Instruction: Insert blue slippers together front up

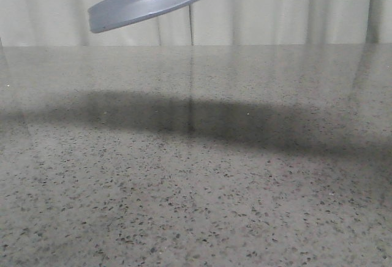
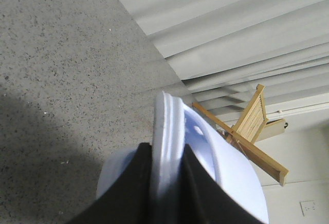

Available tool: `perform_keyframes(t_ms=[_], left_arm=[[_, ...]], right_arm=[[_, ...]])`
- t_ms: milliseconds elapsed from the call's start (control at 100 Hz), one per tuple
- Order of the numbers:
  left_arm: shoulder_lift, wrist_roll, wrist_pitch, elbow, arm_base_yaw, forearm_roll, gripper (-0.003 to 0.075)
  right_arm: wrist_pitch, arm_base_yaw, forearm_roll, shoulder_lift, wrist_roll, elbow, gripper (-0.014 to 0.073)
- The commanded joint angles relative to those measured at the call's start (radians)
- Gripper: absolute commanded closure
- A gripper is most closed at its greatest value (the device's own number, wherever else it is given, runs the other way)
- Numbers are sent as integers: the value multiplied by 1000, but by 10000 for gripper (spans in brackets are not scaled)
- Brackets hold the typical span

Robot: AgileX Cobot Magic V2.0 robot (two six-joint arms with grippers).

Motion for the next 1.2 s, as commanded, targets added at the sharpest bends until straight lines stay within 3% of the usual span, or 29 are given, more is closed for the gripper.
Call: perform_keyframes(t_ms=[0, 100, 200, 670, 1190], left_arm=[[-14, 1, 101, -28, -8, -89, 704], [-14, 1, 101, -28, -8, -94, 704], [-14, 1, 99, -28, -8, -102, 704], [-14, 1, 46, -28, -8, -149, 704], [-14, -6, -17, 66, -18, -240, 704]], right_arm=[[-86, 4, 2, 2, -3, -27, 369], [-90, 4, 2, 2, -3, -27, 246], [-101, 4, 2, 2, -3, -27, 207], [-107, -173, -35, 2, -52, -27, 207], [-140, -226, -89, 2, -60, -27, 207]])
